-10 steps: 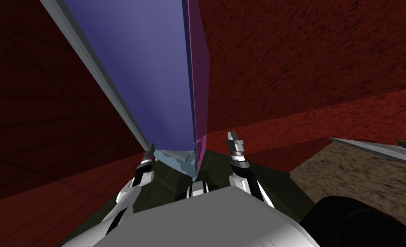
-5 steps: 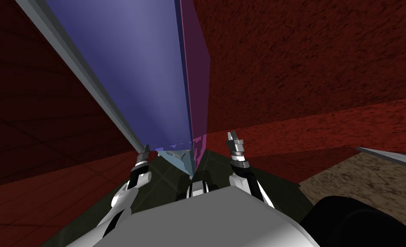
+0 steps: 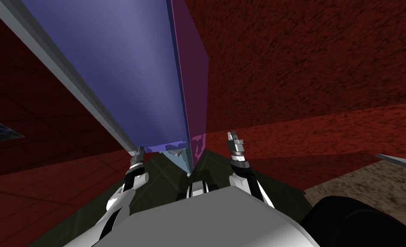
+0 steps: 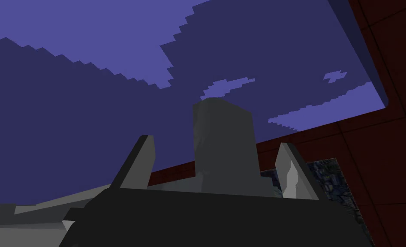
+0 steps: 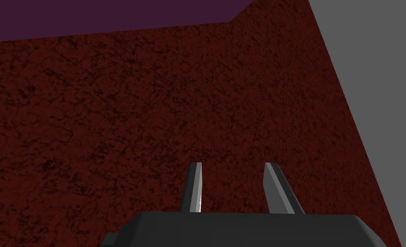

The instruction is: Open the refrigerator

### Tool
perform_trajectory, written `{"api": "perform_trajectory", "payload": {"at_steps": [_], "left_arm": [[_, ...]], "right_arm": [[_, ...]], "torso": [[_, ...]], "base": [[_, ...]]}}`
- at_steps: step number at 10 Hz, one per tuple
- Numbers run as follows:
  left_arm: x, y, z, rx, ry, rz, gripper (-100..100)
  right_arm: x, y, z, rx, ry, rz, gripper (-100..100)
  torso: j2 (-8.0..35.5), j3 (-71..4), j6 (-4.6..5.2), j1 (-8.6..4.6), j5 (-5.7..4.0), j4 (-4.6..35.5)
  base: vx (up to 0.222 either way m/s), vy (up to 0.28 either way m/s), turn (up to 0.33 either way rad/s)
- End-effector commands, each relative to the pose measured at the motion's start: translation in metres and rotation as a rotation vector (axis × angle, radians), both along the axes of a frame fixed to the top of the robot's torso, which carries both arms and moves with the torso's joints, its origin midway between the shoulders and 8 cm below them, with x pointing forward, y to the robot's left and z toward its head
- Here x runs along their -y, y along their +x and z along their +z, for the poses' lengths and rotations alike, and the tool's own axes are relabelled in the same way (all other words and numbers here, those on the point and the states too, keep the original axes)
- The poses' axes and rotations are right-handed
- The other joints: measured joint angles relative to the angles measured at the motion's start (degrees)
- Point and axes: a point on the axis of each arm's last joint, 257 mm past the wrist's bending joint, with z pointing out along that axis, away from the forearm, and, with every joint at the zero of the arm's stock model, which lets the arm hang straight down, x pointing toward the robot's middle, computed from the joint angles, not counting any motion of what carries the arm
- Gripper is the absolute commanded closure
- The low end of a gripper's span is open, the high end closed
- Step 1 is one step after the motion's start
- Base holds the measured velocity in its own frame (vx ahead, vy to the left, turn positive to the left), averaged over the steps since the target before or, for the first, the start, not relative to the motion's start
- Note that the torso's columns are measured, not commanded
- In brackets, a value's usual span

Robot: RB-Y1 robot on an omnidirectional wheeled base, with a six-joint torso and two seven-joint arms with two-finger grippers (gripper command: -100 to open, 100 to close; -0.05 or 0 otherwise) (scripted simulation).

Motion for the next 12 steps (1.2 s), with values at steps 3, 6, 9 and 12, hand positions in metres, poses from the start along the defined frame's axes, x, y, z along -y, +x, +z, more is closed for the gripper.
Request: {"api": "perform_trajectory", "payload": {"at_steps": [3,6,9,12], "left_arm": [[-0.033,-0.022,0.005,0.007,0.004,0.097,100],[-0.053,-0.042,-0.003,-0.007,-0.003,0.178,100],[-0.075,-0.061,0.000,-0.001,0.001,0.261,100],[-0.068,-0.065,-0.013,-0.031,-0.012,0.239,-100]], "right_arm": [[0.000,0.000,0.000,0.000,0.000,0.000,0],[0.000,0.000,0.000,0.000,0.000,0.000,0],[0.000,0.000,0.000,0.000,0.000,0.000,0],[0.000,0.000,0.000,0.000,0.000,0.000,0]], "torso": [[0.1,0.1,0.07,0.08,0.00,0.1],[-0.3,-0.2,0.01,0.05,0.01,-0.1],[-0.1,0.0,0.28,-0.03,0.02,0.0],[-0.1,-0.1,0.26,0.09,-0.03,0.0]], "base": [[-0.072,-0.218,0.139],[-0.014,-0.159,0.107],[-0.011,-0.247,0.125],[0.007,-0.159,0.167]]}}
